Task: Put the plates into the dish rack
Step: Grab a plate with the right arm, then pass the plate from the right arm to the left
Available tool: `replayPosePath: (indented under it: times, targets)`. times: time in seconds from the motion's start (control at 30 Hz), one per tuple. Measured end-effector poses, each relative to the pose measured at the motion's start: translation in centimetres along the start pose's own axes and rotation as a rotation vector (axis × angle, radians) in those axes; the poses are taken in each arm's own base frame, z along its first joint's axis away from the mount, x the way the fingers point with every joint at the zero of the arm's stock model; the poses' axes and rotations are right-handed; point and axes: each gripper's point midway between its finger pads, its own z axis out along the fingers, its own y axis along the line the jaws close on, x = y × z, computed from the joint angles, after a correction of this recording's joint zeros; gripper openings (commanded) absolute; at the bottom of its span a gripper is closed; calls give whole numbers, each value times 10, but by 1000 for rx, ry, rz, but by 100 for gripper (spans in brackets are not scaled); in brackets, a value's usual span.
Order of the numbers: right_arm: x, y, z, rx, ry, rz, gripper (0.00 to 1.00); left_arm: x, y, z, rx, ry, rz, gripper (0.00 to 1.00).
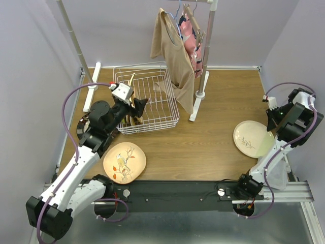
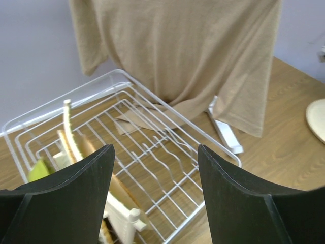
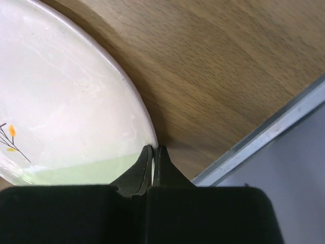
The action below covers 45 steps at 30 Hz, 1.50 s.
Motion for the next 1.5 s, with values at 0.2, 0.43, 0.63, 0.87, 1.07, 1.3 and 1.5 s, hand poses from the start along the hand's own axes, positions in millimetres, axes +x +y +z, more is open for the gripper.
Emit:
replayPosePath:
  times: [0.2,0.43,0.63,0.87,1.07,1.3,1.5]
  targets:
    - [-12,10,3,-46,-44,-40,1,11,-24,7,132,35,-51,75]
    - [-67,44,21,-110,-117,-148,1,22,-63,13,267,83,-129,75]
    - [-118,94,29,-139,-200,-278,0,23,-99,26,372,120,-202,75]
    - [-154,151,10,-125,-319,-413,1,65,-145,42,462,272,-294,75]
    - [-164,171,-11,-88,-423,-469,1,89,-183,54,527,368,-320,75]
    - [-167,186,-19,-44,-484,-534,1,95,-216,97,566,403,-281,75]
    - [-163,201,-27,-12,-523,-580,1,117,-236,131,586,460,-206,75]
